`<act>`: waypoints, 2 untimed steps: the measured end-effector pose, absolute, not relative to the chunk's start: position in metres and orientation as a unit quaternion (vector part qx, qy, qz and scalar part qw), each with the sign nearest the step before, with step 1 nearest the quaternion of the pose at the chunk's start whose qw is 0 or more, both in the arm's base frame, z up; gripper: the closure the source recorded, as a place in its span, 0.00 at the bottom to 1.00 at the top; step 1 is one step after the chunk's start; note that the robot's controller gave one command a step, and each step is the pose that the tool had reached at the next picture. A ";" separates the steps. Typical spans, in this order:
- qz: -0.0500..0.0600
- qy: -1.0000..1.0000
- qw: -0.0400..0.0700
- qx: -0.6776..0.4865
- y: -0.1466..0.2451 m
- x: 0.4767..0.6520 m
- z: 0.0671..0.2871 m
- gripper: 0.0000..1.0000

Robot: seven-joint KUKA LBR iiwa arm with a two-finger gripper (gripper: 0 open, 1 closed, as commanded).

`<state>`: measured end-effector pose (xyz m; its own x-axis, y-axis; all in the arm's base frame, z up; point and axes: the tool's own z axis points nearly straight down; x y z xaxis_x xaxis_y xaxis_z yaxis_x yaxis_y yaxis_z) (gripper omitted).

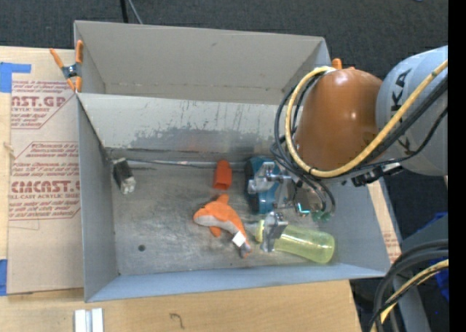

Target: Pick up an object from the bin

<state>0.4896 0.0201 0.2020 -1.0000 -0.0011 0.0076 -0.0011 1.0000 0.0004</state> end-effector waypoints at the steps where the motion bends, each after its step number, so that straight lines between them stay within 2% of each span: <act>1: 0.000 -1.000 0.000 0.000 0.020 0.491 0.206 0.00; 2: 0.000 -1.000 -0.004 0.027 0.018 0.499 0.167 0.00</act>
Offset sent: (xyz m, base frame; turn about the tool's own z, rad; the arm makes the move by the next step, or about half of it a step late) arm 0.0186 -0.0063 -0.1258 -0.1575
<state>0.4988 0.0183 0.1667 -0.9985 -0.0532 -0.0089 -0.0532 0.9986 -0.0003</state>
